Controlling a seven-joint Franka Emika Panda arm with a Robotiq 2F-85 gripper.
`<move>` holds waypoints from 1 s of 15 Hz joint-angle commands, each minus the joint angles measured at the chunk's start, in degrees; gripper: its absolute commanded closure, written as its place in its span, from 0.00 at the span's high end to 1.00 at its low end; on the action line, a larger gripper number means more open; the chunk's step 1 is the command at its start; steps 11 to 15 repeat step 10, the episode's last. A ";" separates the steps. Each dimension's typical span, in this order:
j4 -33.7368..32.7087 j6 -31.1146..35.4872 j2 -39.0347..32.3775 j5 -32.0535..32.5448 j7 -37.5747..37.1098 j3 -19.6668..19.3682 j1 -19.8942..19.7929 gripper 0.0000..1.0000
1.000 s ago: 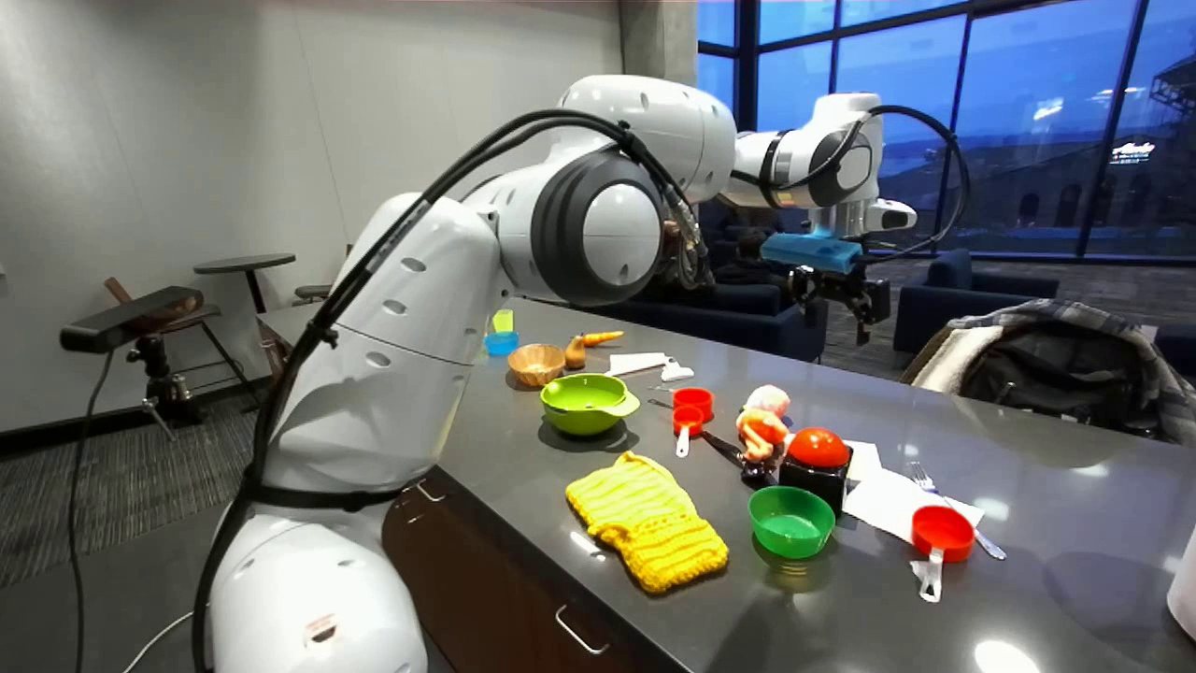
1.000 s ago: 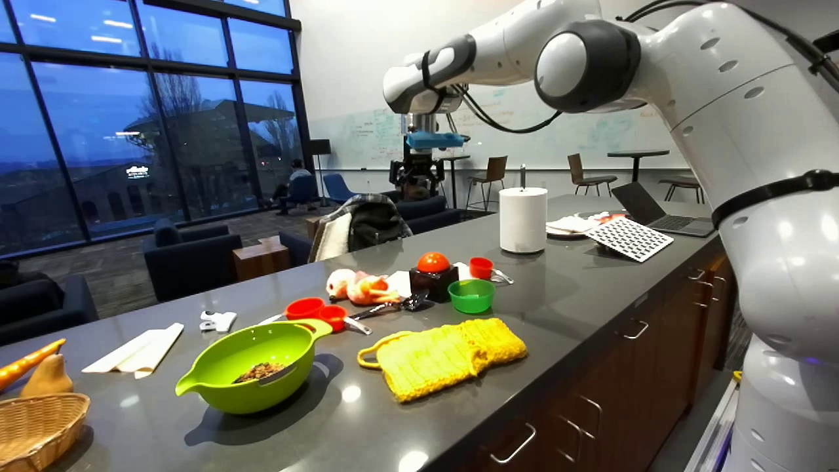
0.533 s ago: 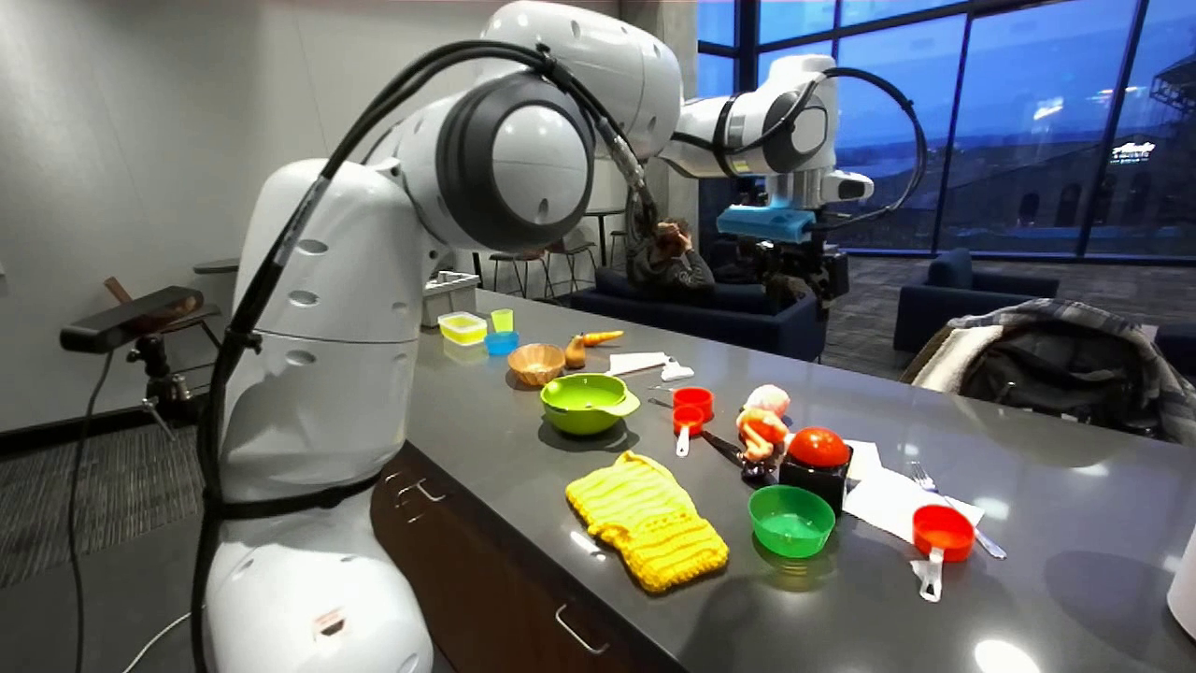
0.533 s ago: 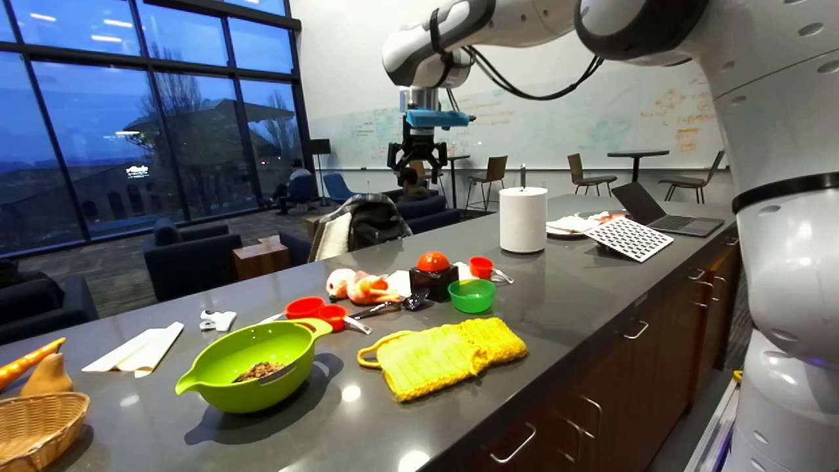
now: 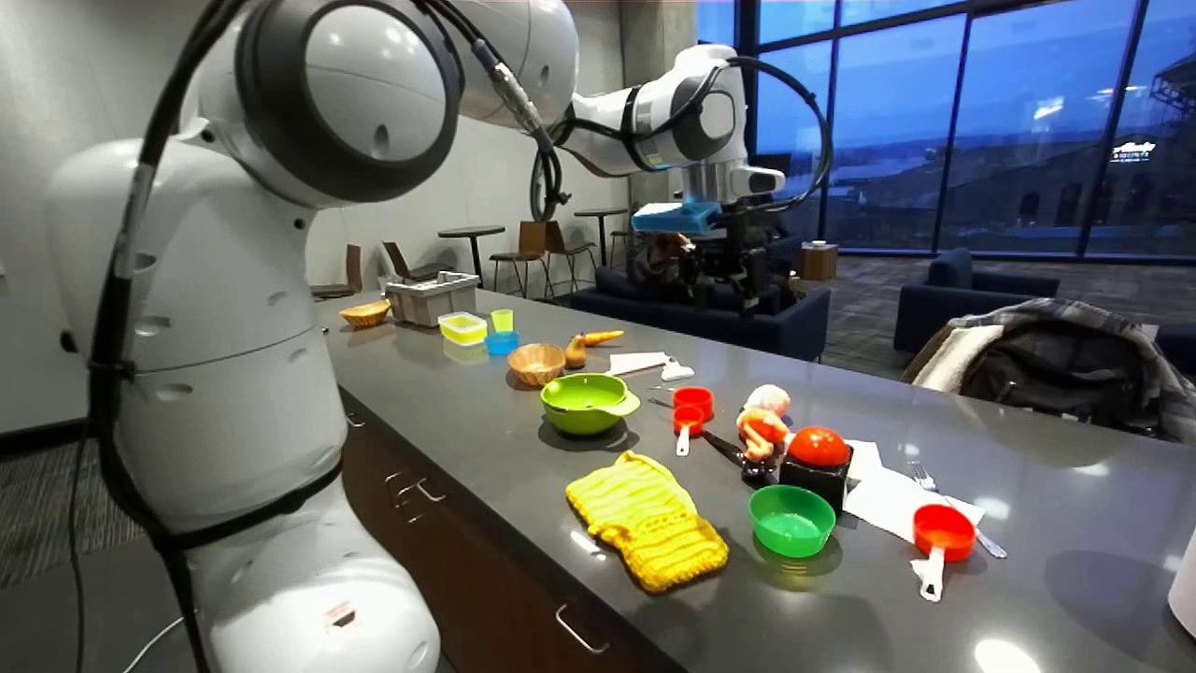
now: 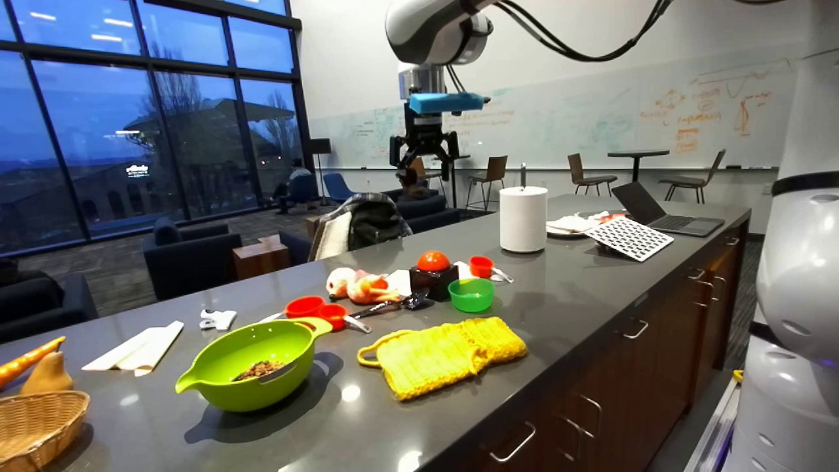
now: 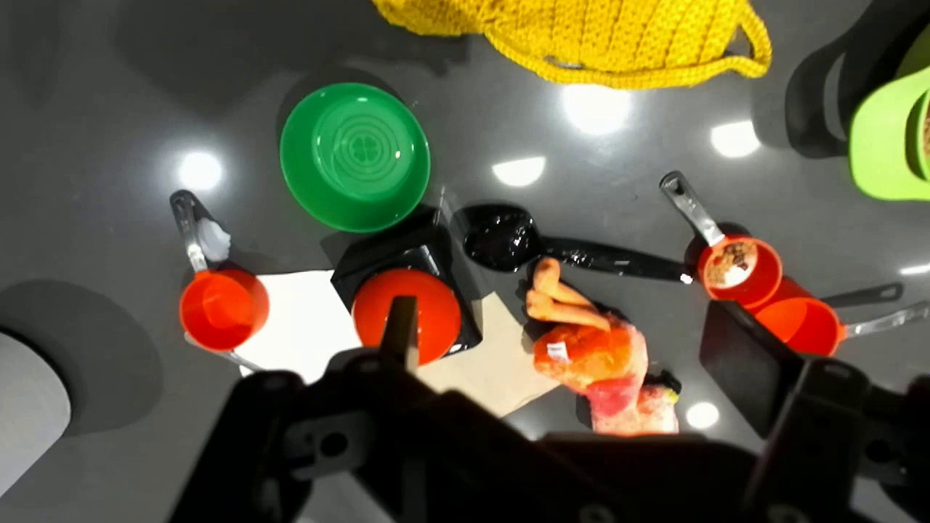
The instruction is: Press the orange button.
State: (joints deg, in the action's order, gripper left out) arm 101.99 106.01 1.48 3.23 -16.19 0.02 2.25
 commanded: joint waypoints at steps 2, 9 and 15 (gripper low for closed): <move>10.78 0.67 7.81 0.03 -0.74 3.58 1.60 1.00; 15.96 1.15 11.57 -1.79 1.10 7.12 3.61 1.00; 16.30 1.39 11.75 -2.08 1.43 7.25 3.70 1.00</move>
